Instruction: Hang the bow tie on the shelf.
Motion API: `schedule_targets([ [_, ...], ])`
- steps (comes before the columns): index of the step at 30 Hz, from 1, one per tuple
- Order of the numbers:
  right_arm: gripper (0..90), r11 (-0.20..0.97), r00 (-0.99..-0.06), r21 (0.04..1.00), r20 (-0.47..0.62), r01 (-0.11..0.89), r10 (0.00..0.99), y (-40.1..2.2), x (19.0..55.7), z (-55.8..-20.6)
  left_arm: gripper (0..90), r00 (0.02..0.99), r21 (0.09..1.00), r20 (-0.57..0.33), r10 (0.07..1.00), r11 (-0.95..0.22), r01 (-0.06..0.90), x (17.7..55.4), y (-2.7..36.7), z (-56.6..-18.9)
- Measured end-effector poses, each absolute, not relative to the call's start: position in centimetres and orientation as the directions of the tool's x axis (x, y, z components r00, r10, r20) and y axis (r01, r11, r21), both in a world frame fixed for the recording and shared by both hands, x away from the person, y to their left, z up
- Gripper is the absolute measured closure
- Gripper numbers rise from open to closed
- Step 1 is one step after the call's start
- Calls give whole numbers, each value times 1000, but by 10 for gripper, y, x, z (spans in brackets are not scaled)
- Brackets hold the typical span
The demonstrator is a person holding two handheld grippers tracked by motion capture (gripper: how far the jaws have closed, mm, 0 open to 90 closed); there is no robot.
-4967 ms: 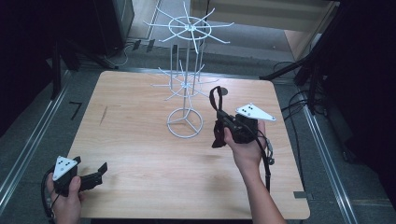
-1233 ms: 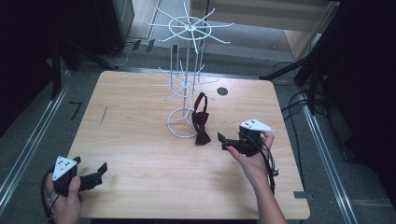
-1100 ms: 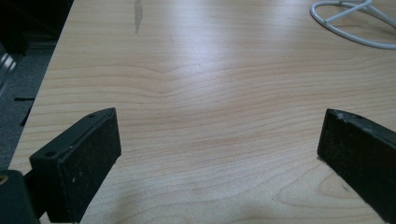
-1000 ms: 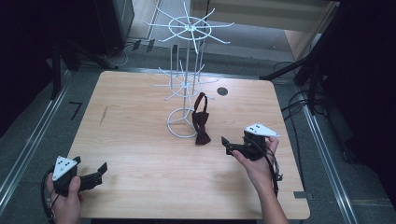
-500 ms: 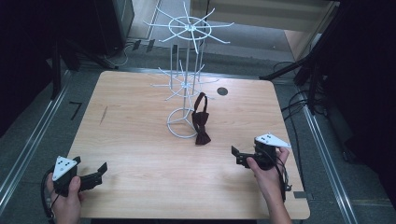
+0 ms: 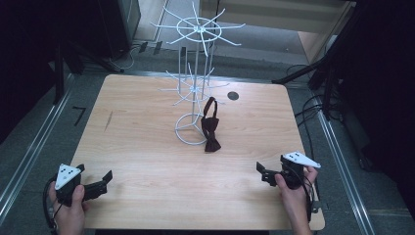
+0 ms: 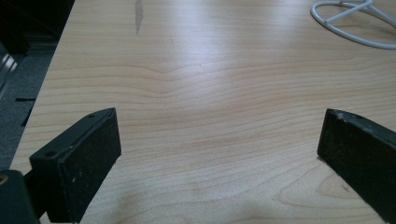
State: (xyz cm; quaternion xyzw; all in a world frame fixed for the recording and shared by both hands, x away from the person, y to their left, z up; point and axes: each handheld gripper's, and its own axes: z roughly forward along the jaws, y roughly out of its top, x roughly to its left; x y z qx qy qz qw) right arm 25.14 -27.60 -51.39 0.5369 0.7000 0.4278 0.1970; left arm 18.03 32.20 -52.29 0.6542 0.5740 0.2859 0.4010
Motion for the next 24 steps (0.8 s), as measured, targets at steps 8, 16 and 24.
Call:
schedule_targets([
  [8,0,33,-300,803,184,595,936,-300,239,-522,1,178,853,-83,981,-22,521,180,322,-523],
  [16,0,5,-250,791,188,612,950,-323,226,-533,1,176,854,-85,981,-19,520,180,322,-523],
  [24,0,-26,-207,790,192,612,959,-345,210,-539,2,176,854,-83,981,-21,520,180,321,-523],
])
